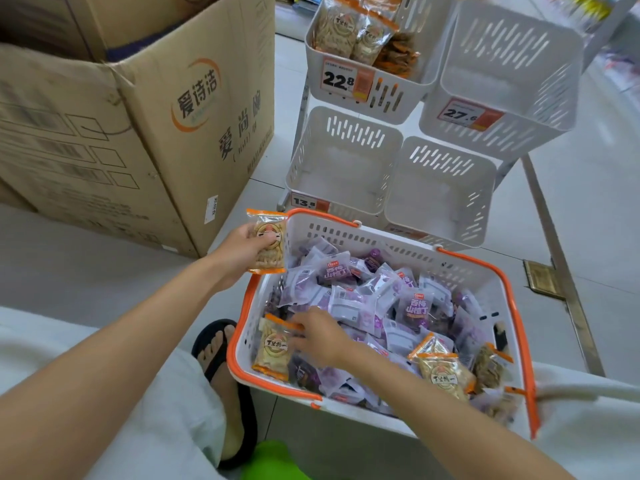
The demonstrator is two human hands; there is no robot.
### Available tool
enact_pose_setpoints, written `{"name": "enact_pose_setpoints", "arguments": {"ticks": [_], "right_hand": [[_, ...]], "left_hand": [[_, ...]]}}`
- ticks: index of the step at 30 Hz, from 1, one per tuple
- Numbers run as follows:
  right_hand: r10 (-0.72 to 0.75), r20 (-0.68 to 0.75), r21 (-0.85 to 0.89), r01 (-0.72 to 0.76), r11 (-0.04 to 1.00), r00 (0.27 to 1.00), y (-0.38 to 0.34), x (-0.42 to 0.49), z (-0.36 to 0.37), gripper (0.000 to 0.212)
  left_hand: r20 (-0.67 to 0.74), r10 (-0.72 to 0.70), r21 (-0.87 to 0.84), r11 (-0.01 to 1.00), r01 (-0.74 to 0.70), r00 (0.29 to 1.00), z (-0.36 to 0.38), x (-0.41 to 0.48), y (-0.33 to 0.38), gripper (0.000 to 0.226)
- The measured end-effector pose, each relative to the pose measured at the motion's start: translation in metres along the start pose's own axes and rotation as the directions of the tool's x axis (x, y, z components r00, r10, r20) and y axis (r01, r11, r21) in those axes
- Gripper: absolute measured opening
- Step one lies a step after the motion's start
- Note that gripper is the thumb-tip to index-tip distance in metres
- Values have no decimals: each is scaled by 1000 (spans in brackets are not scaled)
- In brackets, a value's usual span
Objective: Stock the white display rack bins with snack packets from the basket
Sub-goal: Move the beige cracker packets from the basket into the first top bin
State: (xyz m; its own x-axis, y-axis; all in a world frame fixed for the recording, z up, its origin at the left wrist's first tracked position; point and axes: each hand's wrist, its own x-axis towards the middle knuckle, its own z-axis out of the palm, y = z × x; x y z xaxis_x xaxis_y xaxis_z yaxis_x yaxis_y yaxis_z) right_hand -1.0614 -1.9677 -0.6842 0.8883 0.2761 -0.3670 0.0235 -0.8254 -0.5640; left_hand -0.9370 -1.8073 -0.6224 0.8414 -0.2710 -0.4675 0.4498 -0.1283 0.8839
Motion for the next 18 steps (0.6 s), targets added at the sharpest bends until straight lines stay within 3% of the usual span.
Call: {"name": "enact_pose_setpoints", "arguments": {"ticks": [2, 4, 7, 9, 12, 15, 17, 18], "right_hand": [[76, -42, 253, -63, 965, 996, 7, -2, -30, 19], [82, -161, 406, -10, 914, 984, 15, -11, -72, 22], [121, -267, 539, 44, 841, 956, 28, -39, -120, 15], [186, -329, 575, 40, 817, 926, 45, -61, -130, 8], [297, -386, 461, -96, 882, 873, 85, -97, -131, 34], [428, -157, 155, -405, 901, 890, 129, -139, -117, 68], [489, 15, -40, -488, 872, 872, 147, -159, -94, 61], [489, 16, -51, -488, 871, 872, 154, -165, -83, 48]], "left_hand": [[4, 20, 21, 1000, -20, 1000, 7, -2, 7, 33], [96, 38, 50, 998, -43, 995, 18, -9, 18, 34], [359, 16, 221, 970, -102, 933, 59, -22, 25, 48], [435, -32, 214, 974, -68, 900, 97, -23, 14, 61], [441, -49, 177, 984, -34, 896, 144, -19, 2, 47], [437, -91, 104, 993, 51, 895, 169, -13, 1, 44], [439, -127, 82, 992, 101, 889, 180, -10, -1, 40], [443, -150, 95, 988, 120, 884, 185, -9, -3, 39]]}}
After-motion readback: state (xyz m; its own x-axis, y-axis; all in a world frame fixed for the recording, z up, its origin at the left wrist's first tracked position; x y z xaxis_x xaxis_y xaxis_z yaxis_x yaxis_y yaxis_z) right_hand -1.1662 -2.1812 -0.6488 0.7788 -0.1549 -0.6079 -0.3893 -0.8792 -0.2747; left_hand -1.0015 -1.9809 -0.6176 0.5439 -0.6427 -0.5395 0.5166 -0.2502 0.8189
